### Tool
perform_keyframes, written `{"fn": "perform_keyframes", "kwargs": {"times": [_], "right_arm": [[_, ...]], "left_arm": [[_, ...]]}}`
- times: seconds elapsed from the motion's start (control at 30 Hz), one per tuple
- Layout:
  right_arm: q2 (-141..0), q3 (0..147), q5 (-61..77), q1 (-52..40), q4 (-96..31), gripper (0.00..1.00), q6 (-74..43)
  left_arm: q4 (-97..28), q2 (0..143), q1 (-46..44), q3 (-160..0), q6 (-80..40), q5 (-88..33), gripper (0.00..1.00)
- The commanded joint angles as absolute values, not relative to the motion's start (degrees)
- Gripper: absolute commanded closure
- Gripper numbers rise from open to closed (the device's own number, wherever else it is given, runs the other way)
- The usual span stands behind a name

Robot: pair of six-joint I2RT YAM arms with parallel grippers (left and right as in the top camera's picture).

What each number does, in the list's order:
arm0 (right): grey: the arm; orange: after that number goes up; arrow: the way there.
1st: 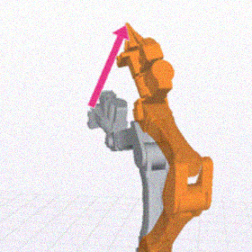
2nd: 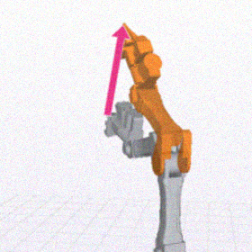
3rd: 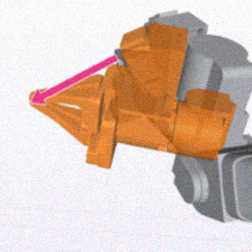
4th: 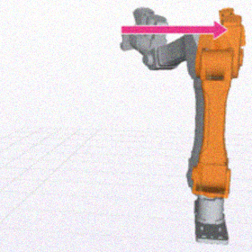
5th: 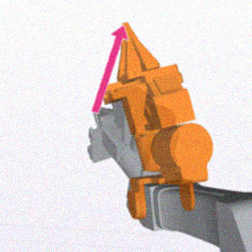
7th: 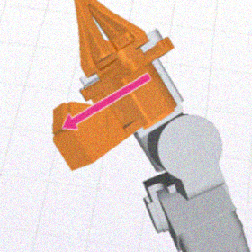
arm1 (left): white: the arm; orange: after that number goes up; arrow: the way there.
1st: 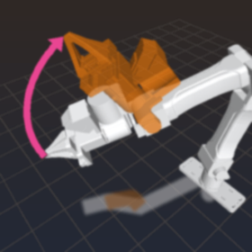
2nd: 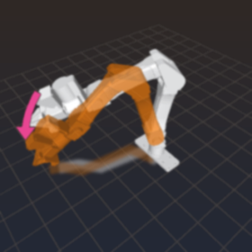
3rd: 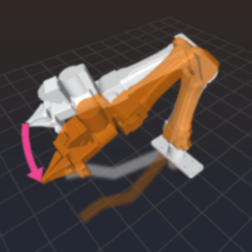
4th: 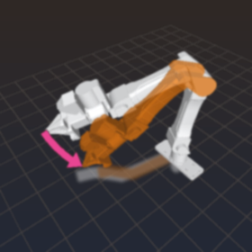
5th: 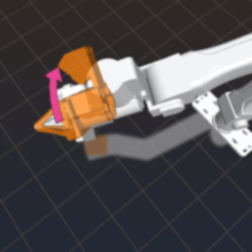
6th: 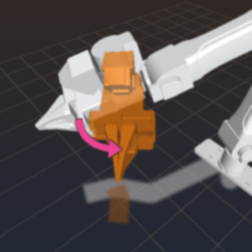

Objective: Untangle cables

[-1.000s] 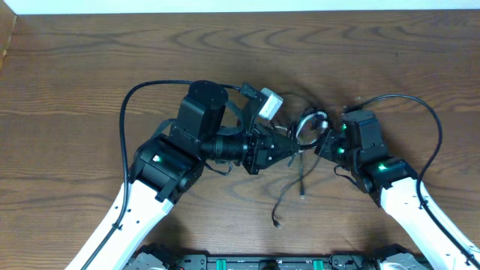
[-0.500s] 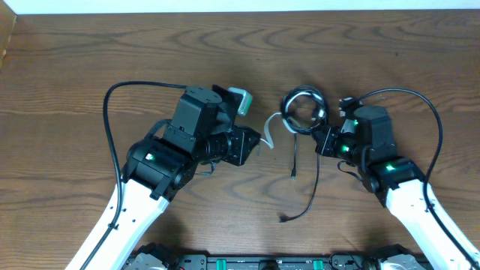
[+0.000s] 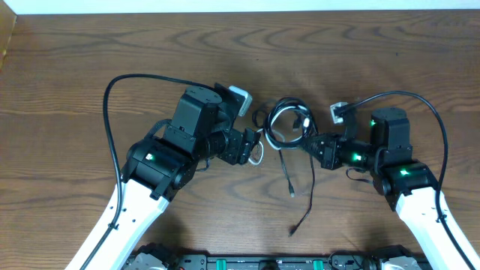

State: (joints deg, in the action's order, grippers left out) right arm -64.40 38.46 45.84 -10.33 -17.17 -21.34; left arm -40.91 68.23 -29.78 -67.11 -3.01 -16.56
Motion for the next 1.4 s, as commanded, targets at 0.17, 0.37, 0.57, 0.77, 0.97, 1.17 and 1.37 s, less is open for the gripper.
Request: {"fn": "perform_keyframes", "kwargs": {"times": [0.17, 0.37, 0.57, 0.77, 0.97, 1.17, 1.37], "right_arm": [[-63.7, 38.5, 57.8, -10.1, -19.0, 0.99, -18.8], [-63.7, 38.5, 57.8, -10.1, -22.2, 0.99, -18.8], [-63.6, 38.5, 62.1, -10.2, -23.0, 0.99, -18.8], [-63.6, 38.5, 65.1, -10.2, -23.0, 0.99, -18.8], [-63.6, 38.5, 65.3, -10.2, -24.8, 0.99, -18.7], [-63.6, 38.5, 71.2, -10.2, -24.9, 0.99, -16.5], [-63.6, 38.5, 72.9, -10.2, -25.0, 0.99, -13.9]], "left_arm": [[-37.6, 68.1, -31.1, -68.6, 2.6, -16.0, 0.33], [-35.4, 68.1, -33.5, -68.6, 2.6, -15.8, 0.32], [-35.0, 68.6, -34.7, -68.6, 3.0, -13.3, 0.39], [-35.0, 70.4, -34.7, -68.6, 3.0, -12.4, 0.55], [-35.0, 71.9, -34.7, -68.6, 3.0, -9.0, 0.61], [-33.5, 71.9, -34.7, -68.6, 2.8, -9.0, 0.61], [-32.8, 72.2, -34.8, -68.6, 2.8, -12.5, 0.56]]}}
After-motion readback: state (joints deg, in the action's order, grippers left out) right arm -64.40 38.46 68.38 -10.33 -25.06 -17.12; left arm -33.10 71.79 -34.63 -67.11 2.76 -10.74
